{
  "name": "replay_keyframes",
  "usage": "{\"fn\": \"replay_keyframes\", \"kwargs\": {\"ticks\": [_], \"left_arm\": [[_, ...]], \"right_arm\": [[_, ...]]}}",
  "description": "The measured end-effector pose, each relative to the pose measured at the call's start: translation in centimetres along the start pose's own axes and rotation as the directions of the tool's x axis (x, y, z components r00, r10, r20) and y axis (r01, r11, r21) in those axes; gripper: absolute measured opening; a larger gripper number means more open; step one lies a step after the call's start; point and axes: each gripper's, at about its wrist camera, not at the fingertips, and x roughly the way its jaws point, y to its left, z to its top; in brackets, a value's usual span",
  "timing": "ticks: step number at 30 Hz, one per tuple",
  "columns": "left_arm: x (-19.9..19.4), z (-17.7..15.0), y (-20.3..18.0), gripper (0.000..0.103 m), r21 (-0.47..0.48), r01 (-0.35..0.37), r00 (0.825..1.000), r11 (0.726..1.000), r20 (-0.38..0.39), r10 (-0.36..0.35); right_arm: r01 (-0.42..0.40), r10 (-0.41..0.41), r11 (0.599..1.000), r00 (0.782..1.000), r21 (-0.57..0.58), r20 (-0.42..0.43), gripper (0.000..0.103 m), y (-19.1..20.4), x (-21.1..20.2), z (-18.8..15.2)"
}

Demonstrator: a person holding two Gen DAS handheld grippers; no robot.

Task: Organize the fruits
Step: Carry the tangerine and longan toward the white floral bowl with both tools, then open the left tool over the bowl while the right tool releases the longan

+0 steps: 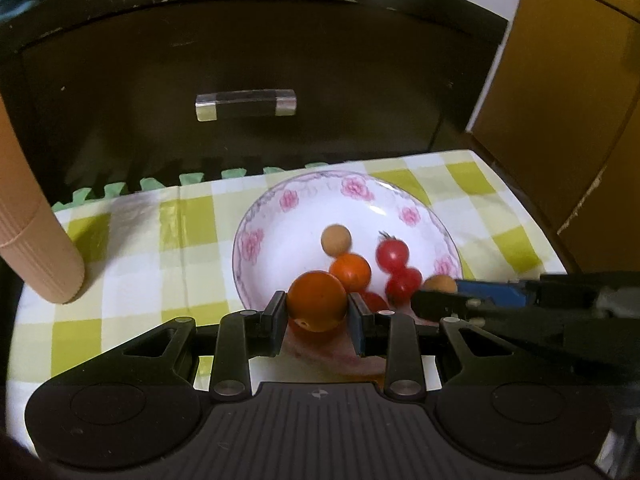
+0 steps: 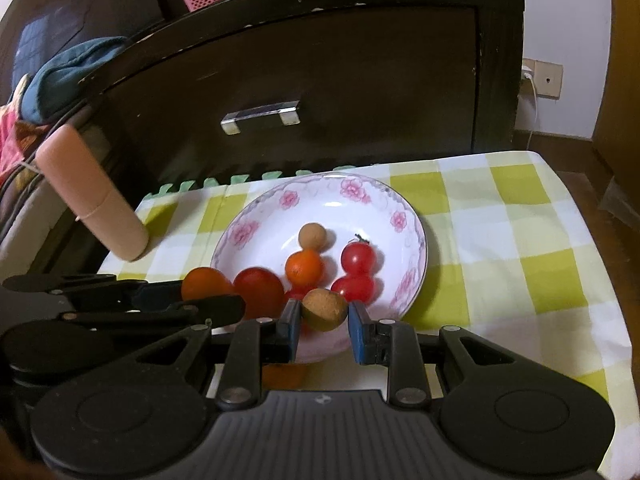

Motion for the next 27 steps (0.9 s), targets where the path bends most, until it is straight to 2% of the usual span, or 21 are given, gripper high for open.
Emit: {"fn": "replay_keyframes", "kwargs": {"ticks": [17, 27], "left_arm": [[3.3, 1.8, 0.2, 0.039, 0.016, -0.014, 1.0, 1.0, -0.015, 0.014], [3.4, 2.0, 0.7, 0.05, -0.004, -0.013, 1.0, 1.0, -0.022, 0.013]], "right_arm": [[0.006, -0.005, 1.0, 1.0, 0.022, -0.01, 0.025, -1.2, 3.1, 1.2], [0.019, -0.019, 0.999, 1.0, 0.034, 0.008, 0.025, -1.5, 3.7, 1.5]]}}
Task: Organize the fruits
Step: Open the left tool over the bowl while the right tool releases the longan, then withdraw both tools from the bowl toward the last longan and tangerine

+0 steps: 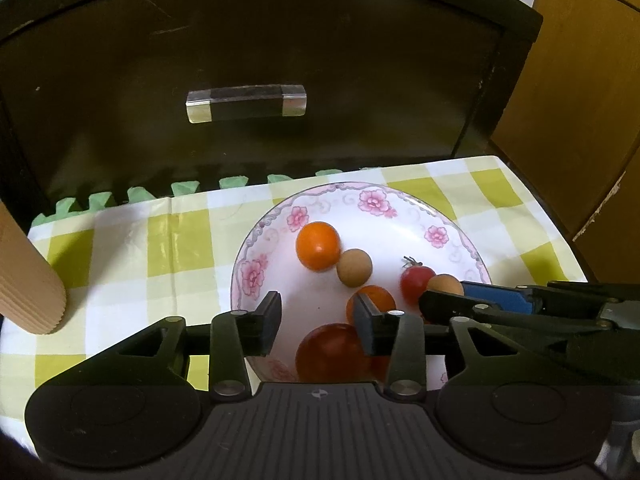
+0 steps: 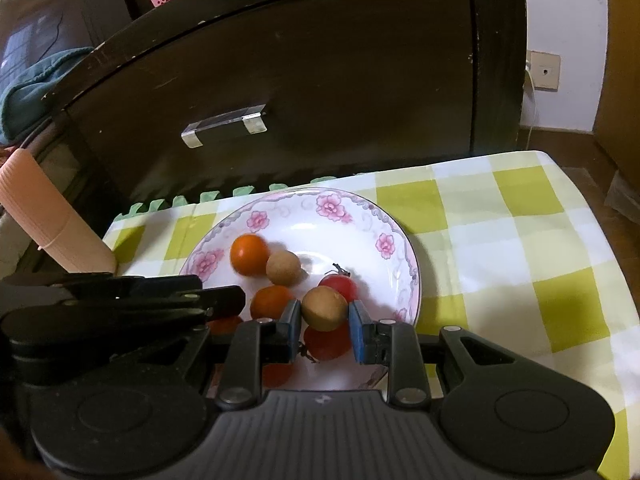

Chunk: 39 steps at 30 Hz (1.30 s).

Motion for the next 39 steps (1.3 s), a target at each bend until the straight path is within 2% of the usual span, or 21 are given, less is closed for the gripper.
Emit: {"fn": "replay_keyframes", "kwargs": {"ticks": [4, 9, 24, 30, 39], "left_arm": [[-0.5, 0.2, 0.0, 0.052, -0.006, 0.005, 1.0, 1.0, 0.01, -0.005], [-1.2, 0.3, -0.1, 0.061, -0.004, 0.008, 1.0, 1.0, 0.023, -0.008], [-5.2, -0.9, -0.5, 0.065, 0.002, 0.02, 0.998, 1.0, 0.054, -0.02], [-6.3, -2.2, -0.3, 0.065, -0.01, 0.018, 0.999, 1.0, 0.041, -0.017], [-6.5, -5.0, -1.3, 0.065, 0.031, 0.027, 1.0, 0.999, -0.006, -0.026]], "right_arm": [[0.004, -0.004, 1.0, 1.0, 0.015, 0.01, 0.025, -0.2, -0.2, 0.1], [0.008, -0.009, 1.0, 1.0, 0.027, 0.021, 0.025, -0.4, -0.8, 0.6], [0.029, -0.03, 0.999, 0.998, 0.02, 0.055, 0.026, 0.2, -4.5, 0.5], [0.042, -0.044, 0.999, 0.997, 0.031, 0.068, 0.026, 0.0, -6.5, -0.1], [0.039, -0.04, 0.999, 0.999, 0.019, 0.024, 0.026, 0.7, -7.3, -2.9]]}}
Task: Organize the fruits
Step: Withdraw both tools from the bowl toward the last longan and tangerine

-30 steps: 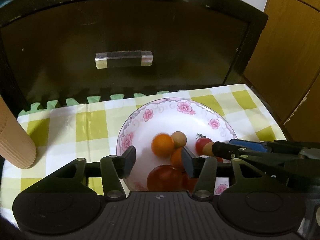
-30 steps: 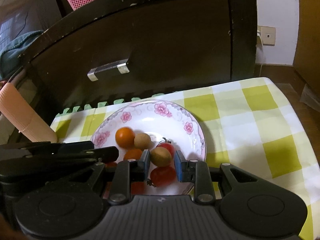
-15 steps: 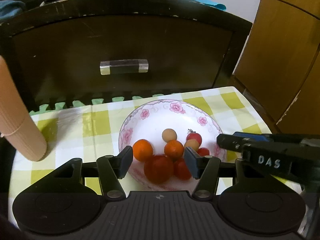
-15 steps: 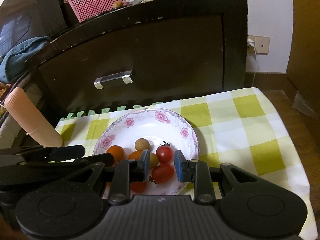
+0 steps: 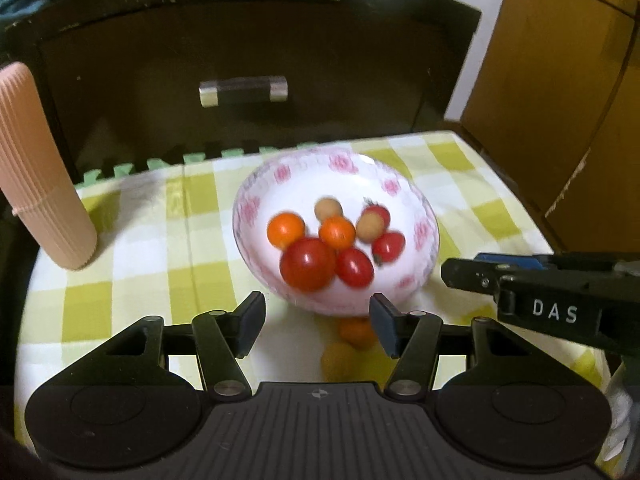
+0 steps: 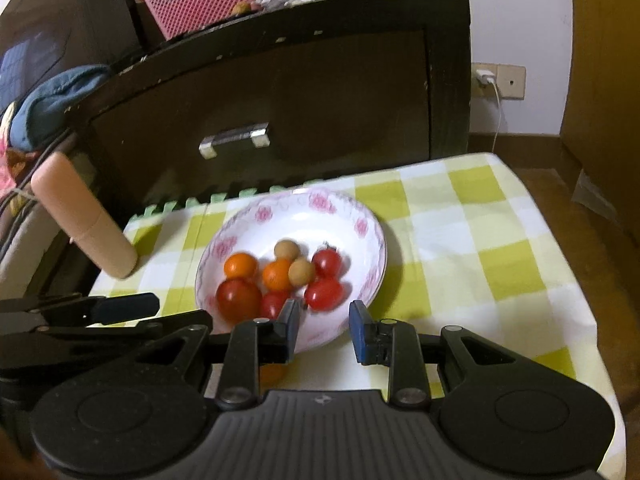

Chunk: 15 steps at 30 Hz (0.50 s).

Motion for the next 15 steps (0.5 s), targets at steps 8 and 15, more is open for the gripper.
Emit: {"fn": "replay_keyframes", "kwargs": {"ticks": [8, 15], "left_arm": [[1.6, -2.6, -1.0, 0.065, 0.055, 0.015, 0.998, 0.998, -0.063, -0.011], [3.4, -3.2, -1.5, 0.062, 0.092, 0.01, 0.998, 0.996, -0.068, -0.004]], "right_arm": [[-0.007, 0.007, 1.0, 0.999, 0.01, -0.037, 0.026, -0.4, 0.0, -1.7], [-0.018, 0.019, 1.0, 0.998, 0.012, -0.068, 0.026, -0.7, 0.7, -2.5]]}}
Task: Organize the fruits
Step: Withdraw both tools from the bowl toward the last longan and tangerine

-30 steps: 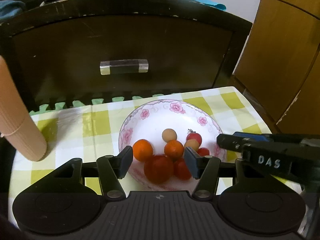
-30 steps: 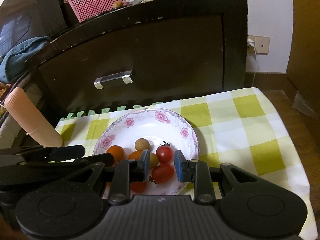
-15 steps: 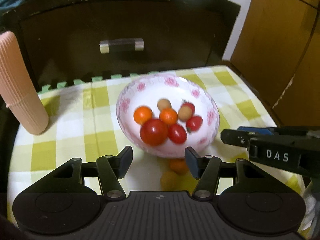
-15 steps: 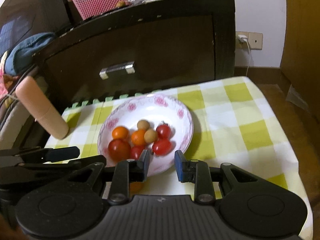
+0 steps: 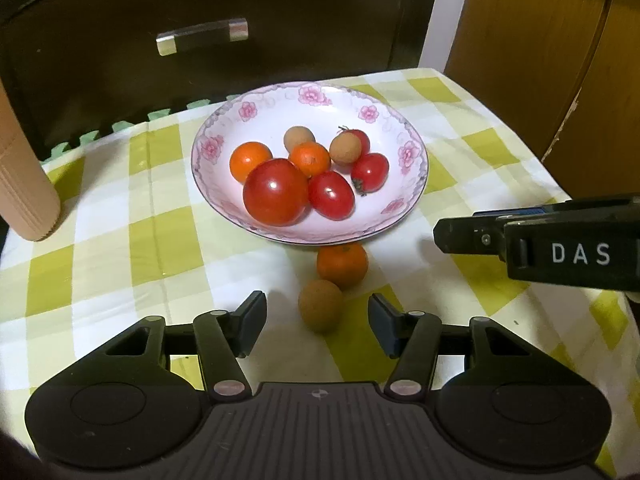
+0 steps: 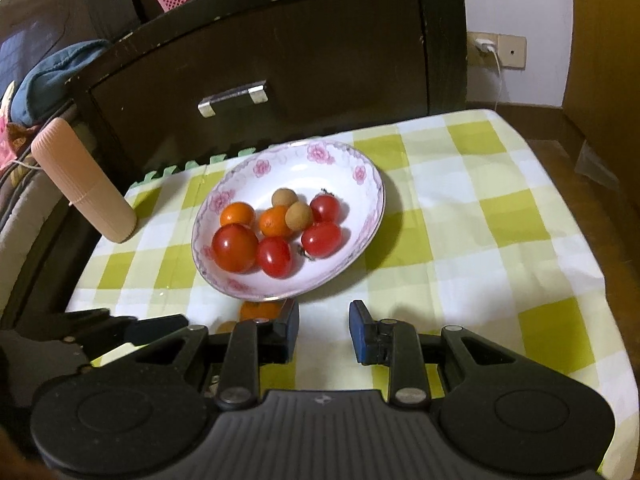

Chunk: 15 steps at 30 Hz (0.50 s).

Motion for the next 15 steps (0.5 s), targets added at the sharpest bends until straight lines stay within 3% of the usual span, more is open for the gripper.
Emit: {"fn": "replay_keyframes", "kwargs": {"ticks": [8, 10, 12, 15], "left_arm": [[1.4, 0.2, 0.3, 0.053, -0.013, -0.008, 1.0, 1.0, -0.004, 0.008], [1.4, 0.1, -0.2, 0.049, 0.01, -0.015, 1.0, 1.0, 0.007, 0.015], [1.4, -0.1, -0.7, 0.038, 0.034, -0.022, 1.0, 0.999, 0.012, 0.021], [1.2, -0.2, -0.7, 0.034, 0.029, -0.032, 0.999, 0.999, 0.012, 0.031]], "right_arm": [[-0.012, 0.012, 1.0, 0.999, 0.011, -0.032, 0.027, 0.0, 1.4, -0.2], [-0.012, 0.012, 1.0, 0.999, 0.011, -0.038, 0.027, 0.0, 1.6, -0.2], [-0.011, 0.011, 1.0, 0.999, 0.013, -0.043, 0.027, 0.0, 1.9, -0.3], [-0.008, 0.009, 1.0, 0.999, 0.017, -0.05, 0.027, -0.1, 2.2, -0.3]]}}
